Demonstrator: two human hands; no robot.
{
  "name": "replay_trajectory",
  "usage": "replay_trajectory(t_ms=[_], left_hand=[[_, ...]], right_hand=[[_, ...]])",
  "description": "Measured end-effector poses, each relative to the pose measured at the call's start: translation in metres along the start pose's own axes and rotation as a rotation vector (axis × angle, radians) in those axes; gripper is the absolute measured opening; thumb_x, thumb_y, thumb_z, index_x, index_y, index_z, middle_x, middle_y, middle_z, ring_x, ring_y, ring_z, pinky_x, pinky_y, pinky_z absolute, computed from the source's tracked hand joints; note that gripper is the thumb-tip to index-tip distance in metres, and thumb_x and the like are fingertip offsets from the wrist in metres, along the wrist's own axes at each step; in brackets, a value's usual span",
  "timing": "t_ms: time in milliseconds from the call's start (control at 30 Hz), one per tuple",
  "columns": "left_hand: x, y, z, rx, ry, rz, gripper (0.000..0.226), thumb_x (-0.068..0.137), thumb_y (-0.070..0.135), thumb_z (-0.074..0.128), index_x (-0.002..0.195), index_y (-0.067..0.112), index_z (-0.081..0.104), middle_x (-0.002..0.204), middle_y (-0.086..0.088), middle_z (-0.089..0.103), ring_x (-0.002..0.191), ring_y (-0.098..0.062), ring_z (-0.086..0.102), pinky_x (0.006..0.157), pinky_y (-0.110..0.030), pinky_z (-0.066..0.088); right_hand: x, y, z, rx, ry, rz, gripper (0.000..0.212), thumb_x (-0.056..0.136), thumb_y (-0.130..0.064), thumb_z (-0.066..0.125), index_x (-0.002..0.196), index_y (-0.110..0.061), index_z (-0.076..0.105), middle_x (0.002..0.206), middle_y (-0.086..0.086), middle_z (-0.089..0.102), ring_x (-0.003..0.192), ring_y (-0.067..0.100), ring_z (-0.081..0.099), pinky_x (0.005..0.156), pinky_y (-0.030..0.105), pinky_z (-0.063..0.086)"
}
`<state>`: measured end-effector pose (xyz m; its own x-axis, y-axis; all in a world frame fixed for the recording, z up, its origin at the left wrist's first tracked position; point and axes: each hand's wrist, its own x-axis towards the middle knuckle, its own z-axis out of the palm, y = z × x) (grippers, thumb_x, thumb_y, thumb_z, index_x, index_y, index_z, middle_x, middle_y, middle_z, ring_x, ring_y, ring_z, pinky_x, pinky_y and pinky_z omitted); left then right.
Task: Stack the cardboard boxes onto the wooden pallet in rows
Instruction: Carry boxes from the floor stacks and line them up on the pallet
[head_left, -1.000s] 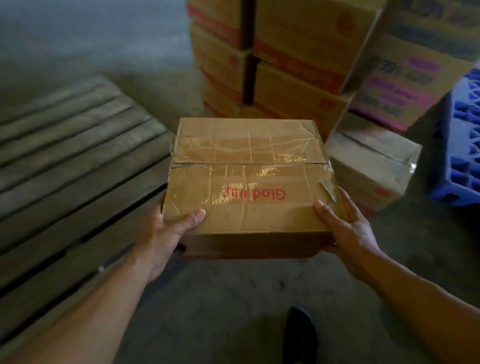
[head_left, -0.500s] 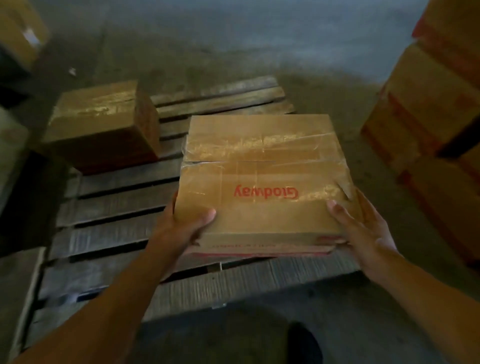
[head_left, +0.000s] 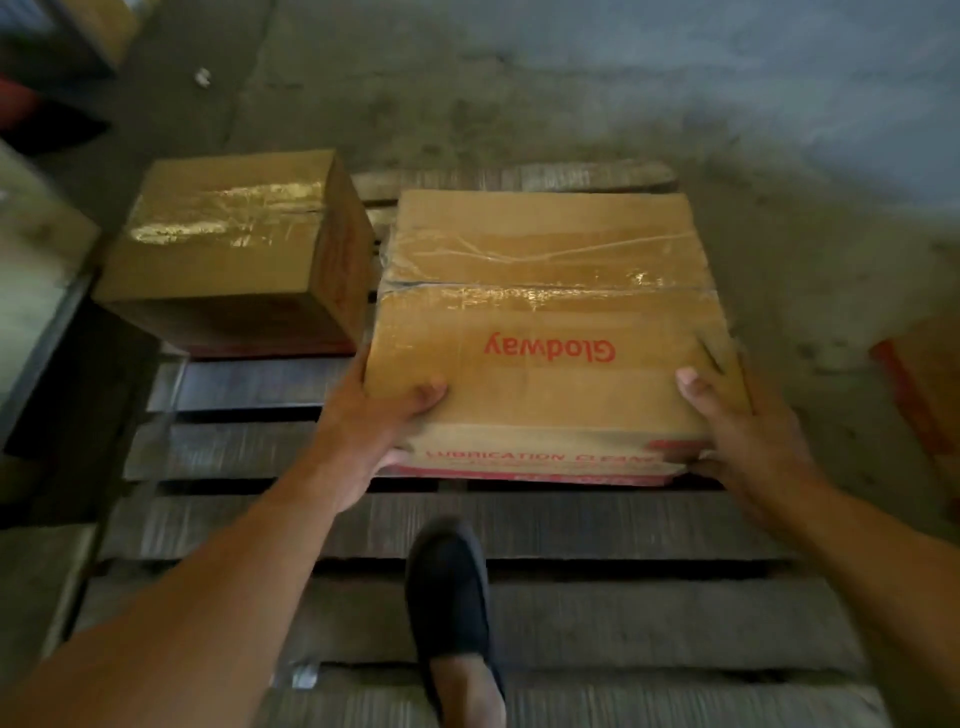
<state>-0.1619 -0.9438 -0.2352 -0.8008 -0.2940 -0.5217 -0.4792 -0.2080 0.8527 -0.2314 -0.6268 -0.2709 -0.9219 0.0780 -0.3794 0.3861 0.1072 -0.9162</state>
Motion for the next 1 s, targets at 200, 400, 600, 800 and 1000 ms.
replay_trajectory(t_ms=[200, 400, 600, 800, 1000], left_hand=[[0.135, 0.045, -0.025, -0.018, 0.018, -0.060, 0.085, 0.056, 0.033, 0.091, 0.131, 0.043, 0.054, 0.116, 0.011, 0.071, 0.101, -0.014, 0.070, 0.059, -0.037, 0.060], [0.252, 0.068, -0.059, 0.025, 0.060, -0.093, 0.064, 0.062, 0.033, 0.090, 0.113, 0.055, 0.058, 0.111, 0.017, 0.071, 0.103, -0.013, 0.068, 0.076, -0.047, 0.060], [0.277, 0.059, -0.085, 0.035, 0.023, -0.150, 0.060, 0.070, 0.030, 0.087, 0.110, 0.063, 0.057, 0.111, 0.021, 0.072, 0.098, -0.002, 0.070, 0.067, -0.027, 0.056], [0.264, 0.043, -0.064, -0.077, 0.259, -0.189, 0.076, 0.057, 0.040, 0.086, 0.127, 0.030, 0.058, 0.118, 0.007, 0.071, 0.113, -0.014, 0.065, 0.101, -0.042, 0.049], [0.259, 0.047, -0.054, -0.335, 0.330, -0.368, 0.064, 0.061, 0.022, 0.085, 0.118, 0.016, 0.057, 0.123, -0.003, 0.065, 0.120, -0.021, 0.059, 0.109, -0.050, 0.045]], right_hand=[[0.117, -0.028, 0.082, 0.074, -0.046, 0.099, 0.050, 0.072, -0.057, 0.080, 0.117, -0.055, 0.059, 0.112, -0.015, 0.072, 0.097, 0.018, 0.072, 0.062, 0.046, 0.062], [0.212, -0.045, 0.163, 0.037, -0.047, 0.128, 0.038, 0.077, -0.054, 0.077, 0.107, -0.065, 0.057, 0.101, -0.028, 0.070, 0.087, 0.000, 0.071, 0.055, 0.033, 0.061], [0.219, -0.031, 0.187, -0.064, -0.046, 0.224, 0.045, 0.080, -0.049, 0.077, 0.102, -0.078, 0.050, 0.097, -0.042, 0.064, 0.089, -0.010, 0.066, 0.054, 0.021, 0.056], [0.224, -0.025, 0.193, -0.046, -0.023, 0.287, 0.055, 0.075, -0.056, 0.081, 0.121, -0.065, 0.051, 0.111, -0.030, 0.064, 0.104, 0.005, 0.061, 0.060, 0.031, 0.054], [0.228, -0.025, 0.190, -0.015, -0.063, 0.309, 0.071, 0.067, -0.057, 0.085, 0.130, -0.057, 0.050, 0.123, -0.018, 0.063, 0.109, 0.013, 0.060, 0.079, 0.052, 0.054]])
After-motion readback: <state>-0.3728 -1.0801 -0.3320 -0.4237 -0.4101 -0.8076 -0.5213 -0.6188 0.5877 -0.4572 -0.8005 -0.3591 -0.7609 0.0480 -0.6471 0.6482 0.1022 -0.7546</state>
